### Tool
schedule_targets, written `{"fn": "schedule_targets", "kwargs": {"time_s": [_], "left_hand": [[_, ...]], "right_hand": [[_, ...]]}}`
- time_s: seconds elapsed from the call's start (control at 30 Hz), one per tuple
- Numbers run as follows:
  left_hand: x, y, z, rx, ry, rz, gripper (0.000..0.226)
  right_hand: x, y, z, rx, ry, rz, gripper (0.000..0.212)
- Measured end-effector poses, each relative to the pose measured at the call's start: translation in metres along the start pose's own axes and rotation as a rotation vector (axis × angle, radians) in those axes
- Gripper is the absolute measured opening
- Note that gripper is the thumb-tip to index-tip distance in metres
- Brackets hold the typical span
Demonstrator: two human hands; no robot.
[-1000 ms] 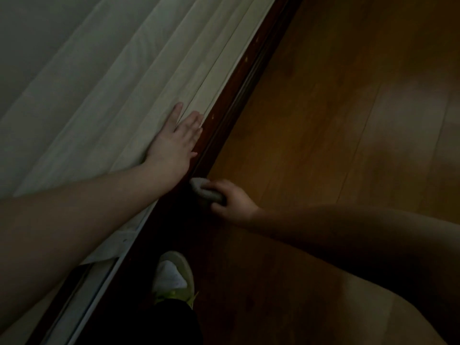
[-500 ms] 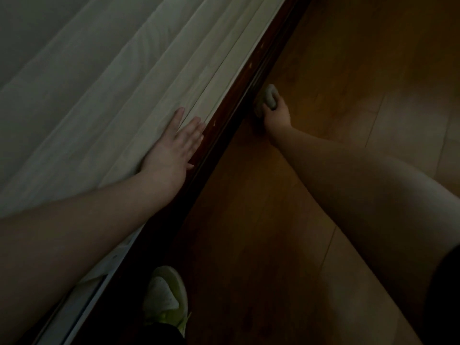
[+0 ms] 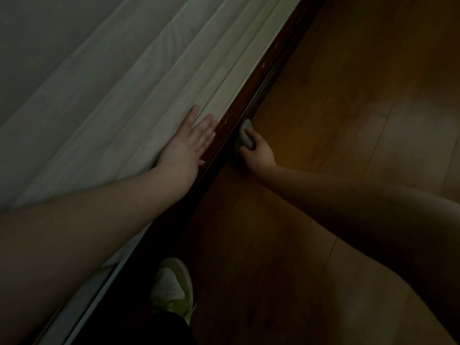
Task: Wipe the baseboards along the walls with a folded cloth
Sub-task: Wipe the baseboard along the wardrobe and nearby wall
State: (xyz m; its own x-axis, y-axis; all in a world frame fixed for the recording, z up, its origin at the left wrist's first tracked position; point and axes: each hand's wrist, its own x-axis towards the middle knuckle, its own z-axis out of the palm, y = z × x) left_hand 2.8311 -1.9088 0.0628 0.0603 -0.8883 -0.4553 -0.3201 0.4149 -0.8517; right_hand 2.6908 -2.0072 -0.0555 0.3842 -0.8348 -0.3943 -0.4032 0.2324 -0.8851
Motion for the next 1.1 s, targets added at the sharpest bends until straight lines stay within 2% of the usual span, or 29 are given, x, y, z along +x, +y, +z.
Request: {"fn": "schedule_targets", "kwargs": {"time_s": [0.13,0.27,0.37,0.47,0.67,0.73,0.87,1.0,1.1], "left_hand": [[0.003,0.002,0.005,-0.017,0.017,-0.027,0.075],[0.004,0.003,0.007,-0.009,0.025,-0.037,0.074],[0.005,0.004,0.007,-0.004,0.023,-0.038,0.075],[0.005,0.002,0.011,-0.026,0.052,-0.043,0.074],[-0.002,-0.008,-0.005,-0.065,-0.056,-0.033,0.073],[-0.003,-0.013,-0.014,-0.112,-0.111,-0.025,0.076],[0.003,-0.024,-0.038,-0.225,-0.202,0.045,0.074],[0.016,-0.033,-0.068,-0.35,-0.16,0.058,0.072],[0.028,-0.036,-0.082,-0.394,-0.091,0.074,0.072]], "right_hand": [[-0.062,0.016,0.04,0.003,-0.089,0.048,0.061],[-0.115,0.032,0.07,-0.034,-0.318,0.095,0.063],[-0.124,0.03,0.067,-0.084,-0.454,0.105,0.059],[-0.108,0.014,0.038,-0.19,-0.512,0.058,0.054],[-0.057,-0.013,-0.086,-0.276,-0.291,-0.127,0.052],[-0.058,0.009,-0.143,-0.383,-0.159,-0.169,0.055],[-0.104,0.099,-0.236,-0.583,0.093,-0.17,0.058],[-0.141,0.158,-0.263,-0.521,0.21,-0.078,0.059],[-0.144,0.179,-0.26,-0.526,0.252,-0.143,0.065]]}}
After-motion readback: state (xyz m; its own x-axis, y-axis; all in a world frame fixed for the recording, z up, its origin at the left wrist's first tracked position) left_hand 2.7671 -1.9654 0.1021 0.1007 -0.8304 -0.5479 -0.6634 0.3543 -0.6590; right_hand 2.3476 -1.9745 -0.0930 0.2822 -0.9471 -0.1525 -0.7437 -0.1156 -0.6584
